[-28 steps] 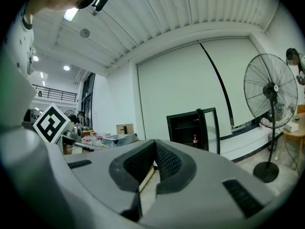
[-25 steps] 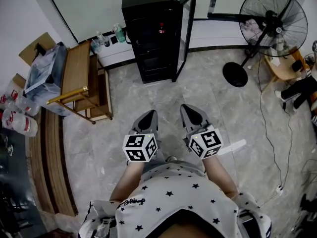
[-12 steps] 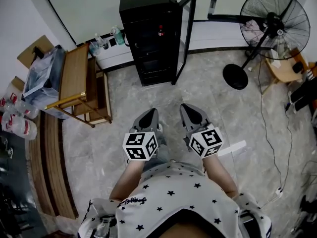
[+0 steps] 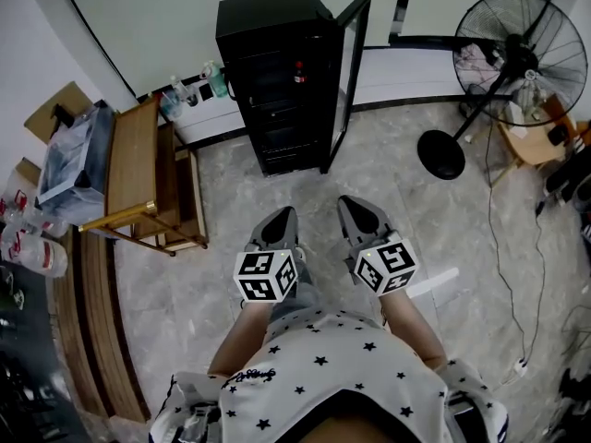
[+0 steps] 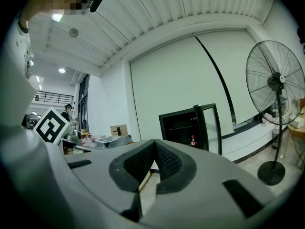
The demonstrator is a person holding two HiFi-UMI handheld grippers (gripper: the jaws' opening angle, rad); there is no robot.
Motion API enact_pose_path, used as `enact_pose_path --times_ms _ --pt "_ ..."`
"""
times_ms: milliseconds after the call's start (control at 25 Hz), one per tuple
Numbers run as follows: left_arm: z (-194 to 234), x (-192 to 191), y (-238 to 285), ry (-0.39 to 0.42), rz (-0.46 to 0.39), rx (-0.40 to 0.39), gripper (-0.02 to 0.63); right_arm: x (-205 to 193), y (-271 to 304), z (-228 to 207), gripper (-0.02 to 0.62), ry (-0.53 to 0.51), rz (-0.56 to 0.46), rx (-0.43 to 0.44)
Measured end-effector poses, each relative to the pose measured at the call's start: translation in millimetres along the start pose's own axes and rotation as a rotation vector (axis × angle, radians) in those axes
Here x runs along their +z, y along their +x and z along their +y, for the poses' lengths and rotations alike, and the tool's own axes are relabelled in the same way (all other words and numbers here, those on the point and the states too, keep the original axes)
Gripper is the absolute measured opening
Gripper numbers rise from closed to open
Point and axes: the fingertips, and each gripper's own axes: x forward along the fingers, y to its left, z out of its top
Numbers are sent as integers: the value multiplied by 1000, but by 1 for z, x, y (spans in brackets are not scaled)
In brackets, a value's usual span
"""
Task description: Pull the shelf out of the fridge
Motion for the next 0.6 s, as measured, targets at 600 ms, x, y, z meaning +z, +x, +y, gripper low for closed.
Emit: enact_pose_path --times_ms 600 --pt "77 62 100 16 17 -17 14 29 135 -40 -6 -5 15 0"
